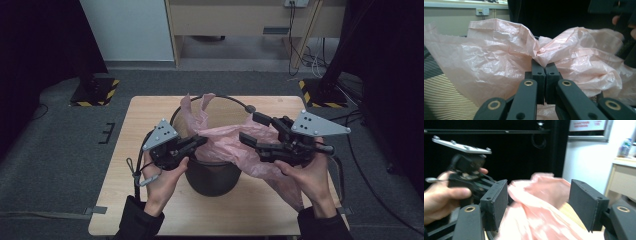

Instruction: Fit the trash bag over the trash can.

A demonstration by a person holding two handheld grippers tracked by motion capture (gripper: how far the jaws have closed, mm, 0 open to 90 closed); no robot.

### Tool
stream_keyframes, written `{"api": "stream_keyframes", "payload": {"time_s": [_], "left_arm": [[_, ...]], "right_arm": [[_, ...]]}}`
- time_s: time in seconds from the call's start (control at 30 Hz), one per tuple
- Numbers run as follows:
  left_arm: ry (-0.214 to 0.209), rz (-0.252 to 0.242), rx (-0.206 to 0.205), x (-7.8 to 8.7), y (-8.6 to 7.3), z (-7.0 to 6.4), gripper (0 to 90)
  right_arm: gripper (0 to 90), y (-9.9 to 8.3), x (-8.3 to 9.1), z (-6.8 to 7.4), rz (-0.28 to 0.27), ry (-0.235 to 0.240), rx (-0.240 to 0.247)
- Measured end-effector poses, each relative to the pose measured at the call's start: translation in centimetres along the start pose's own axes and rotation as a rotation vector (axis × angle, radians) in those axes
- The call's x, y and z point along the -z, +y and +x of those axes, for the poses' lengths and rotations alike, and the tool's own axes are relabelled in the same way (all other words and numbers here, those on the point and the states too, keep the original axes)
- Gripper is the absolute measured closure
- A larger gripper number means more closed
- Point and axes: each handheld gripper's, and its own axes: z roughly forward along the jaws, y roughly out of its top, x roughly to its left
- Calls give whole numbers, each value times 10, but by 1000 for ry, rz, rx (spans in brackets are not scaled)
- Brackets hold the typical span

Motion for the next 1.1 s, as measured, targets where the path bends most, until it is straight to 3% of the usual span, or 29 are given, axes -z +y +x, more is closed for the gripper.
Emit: {"api": "stream_keyframes", "payload": {"time_s": [0.2, 0.47, 0.53, 0.67, 0.73, 0.93, 1.1], "left_arm": [[37, -2, 51, 7, 0, 12, 892], [41, -8, 83, 9, -4, 19, 891], [41, -10, 86, 8, -6, 20, 891], [34, -16, 95, 7, -8, 21, 890], [21, -4, 93, 6, -9, 22, 888], [-2, 3, 113, 6, -14, 25, 872], [-9, 28, 109, 5, -14, 24, 814]], "right_arm": [[269, -18, 8, -11, 17, -46, -15], [270, -52, -4, -5, 106, -6, -14], [344, -60, -6, -3, 114, 4, -12], [799, -63, -1, -2, 116, 31, 0], [894, -62, 0, -3, 124, 42, 0], [900, -45, -2, -10, 74, 14, -29], [900, -26, -16, -17, 48, 4, -25]]}}
